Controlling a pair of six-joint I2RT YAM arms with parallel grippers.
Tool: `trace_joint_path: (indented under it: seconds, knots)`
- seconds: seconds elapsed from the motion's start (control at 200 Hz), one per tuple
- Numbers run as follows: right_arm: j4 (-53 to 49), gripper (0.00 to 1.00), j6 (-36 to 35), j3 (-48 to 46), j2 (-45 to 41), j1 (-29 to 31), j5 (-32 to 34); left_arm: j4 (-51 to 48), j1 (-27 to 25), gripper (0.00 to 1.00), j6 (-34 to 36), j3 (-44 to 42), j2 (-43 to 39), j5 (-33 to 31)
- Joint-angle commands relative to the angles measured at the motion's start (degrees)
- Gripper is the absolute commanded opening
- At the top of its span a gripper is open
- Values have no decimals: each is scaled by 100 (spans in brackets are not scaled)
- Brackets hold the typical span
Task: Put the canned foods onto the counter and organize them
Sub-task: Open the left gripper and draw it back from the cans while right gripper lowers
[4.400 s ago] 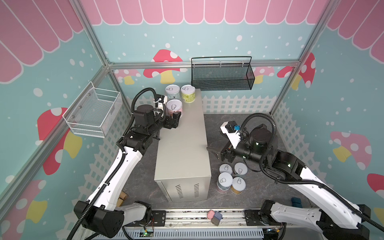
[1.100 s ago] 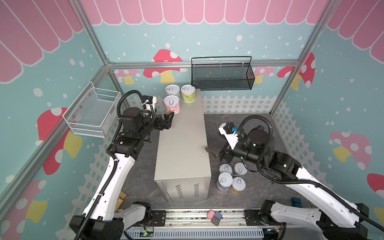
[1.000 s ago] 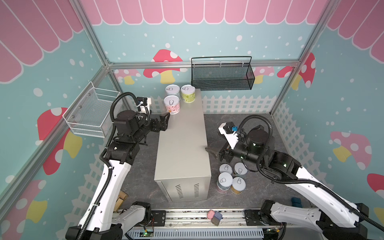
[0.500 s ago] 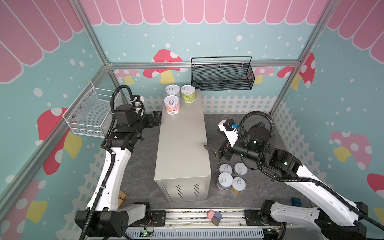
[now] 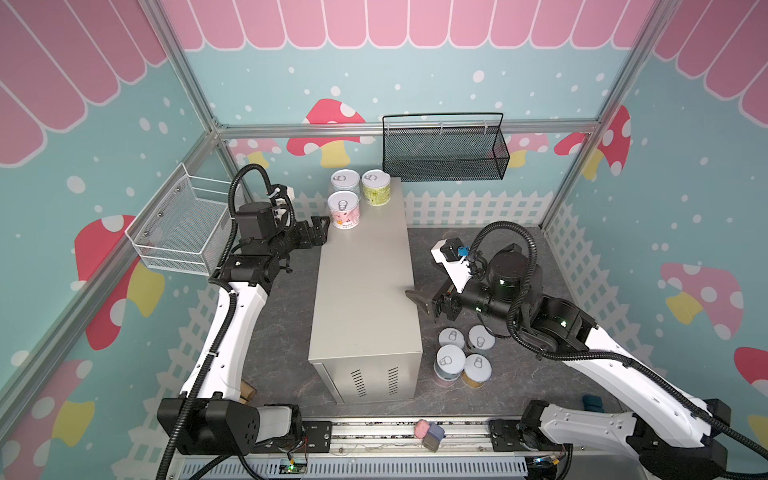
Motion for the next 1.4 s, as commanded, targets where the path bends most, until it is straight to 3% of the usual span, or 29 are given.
trace_joint_path:
  seconds: [0.0, 0.61, 0.74, 0.836, 0.971, 1.156, 1.326, 1.396]
  knots:
    - [23, 96, -1, 68, -33, 21, -24, 125, 49, 99, -91, 92, 83, 187]
    - [14, 96, 79, -126, -215, 21, 143, 215, 77, 99, -162, 74, 161, 197]
    - [-465, 97, 417, 123, -96, 15, 963, 163, 101, 99, -257, -58, -146, -308]
    - [-1140, 99, 912, 420, 32, 8, 1962, -246, 98, 99, -285, -85, -500, -774]
    - [-2253, 99, 1518, 735, 108, -181, 2851, -621, 103, 99, -380, -309, -1175, -793]
    - [-3087, 99, 1886, 401, 38, -676, 2752, -856, 85, 99, -374, -683, -1933, -313]
    - [-3490, 100, 1887, -369, -85, -787, 1985, -728, -187, 99, -47, -1071, -2327, 252]
    - [-3465, 100, 1825, -780, -237, -782, 1421, -578, -225, 99, -12, -1206, -2409, 826]
